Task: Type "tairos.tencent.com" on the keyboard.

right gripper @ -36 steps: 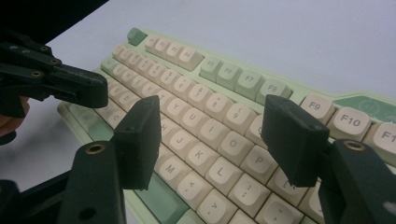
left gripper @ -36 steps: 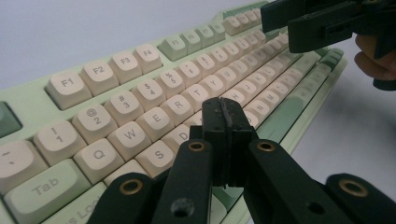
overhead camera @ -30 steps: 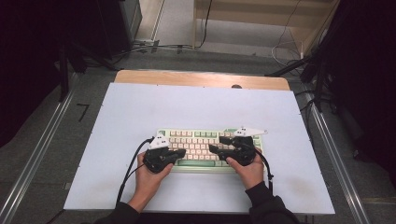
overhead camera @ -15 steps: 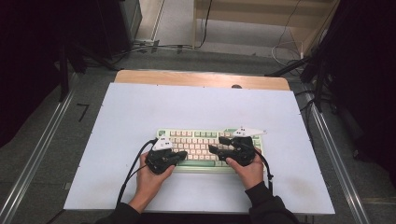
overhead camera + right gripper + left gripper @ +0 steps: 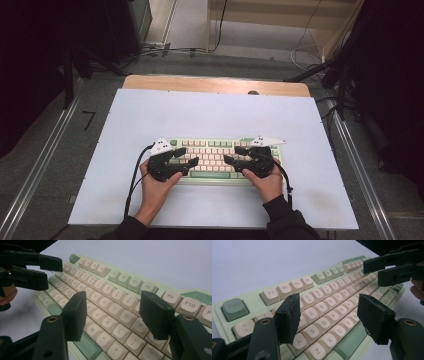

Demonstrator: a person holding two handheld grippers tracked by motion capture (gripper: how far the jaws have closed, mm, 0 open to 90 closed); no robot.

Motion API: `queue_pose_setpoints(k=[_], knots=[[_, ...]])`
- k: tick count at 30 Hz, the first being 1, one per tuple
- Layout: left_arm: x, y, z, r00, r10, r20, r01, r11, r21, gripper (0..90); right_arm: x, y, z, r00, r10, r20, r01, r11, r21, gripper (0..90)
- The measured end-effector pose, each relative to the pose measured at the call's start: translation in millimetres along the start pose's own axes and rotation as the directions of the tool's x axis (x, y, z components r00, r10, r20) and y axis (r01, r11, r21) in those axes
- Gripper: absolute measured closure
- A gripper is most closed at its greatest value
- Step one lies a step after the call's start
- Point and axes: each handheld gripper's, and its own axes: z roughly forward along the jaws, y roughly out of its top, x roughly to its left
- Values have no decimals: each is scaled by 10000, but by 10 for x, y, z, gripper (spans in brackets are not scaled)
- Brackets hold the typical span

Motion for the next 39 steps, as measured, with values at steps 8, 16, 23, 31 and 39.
queue_pose_setpoints(k=[8,16,23,31,39], knots=[[29,8,3,9999,-43,-155,41,10000,-89,356,-4,-2,3,10000,27,-1,-27,10000,6,370],[83,27,16,9992,-172,-374,166,9997,-151,369,-2,-2,8,10000,38,-7,-38,10000,26,369],[70,58,54,9998,101,-141,-102,9999,-64,682,2,-3,13,10000,-9,-21,8,10000,-13,369],[68,77,123,9989,461,-71,-458,9980,425,900,13,-8,34,10000,-43,-35,43,10000,64,370],[68,81,199,9971,724,-231,-703,9942,813,900,12,-11,43,10000,-79,-7,79,9999,122,370]])
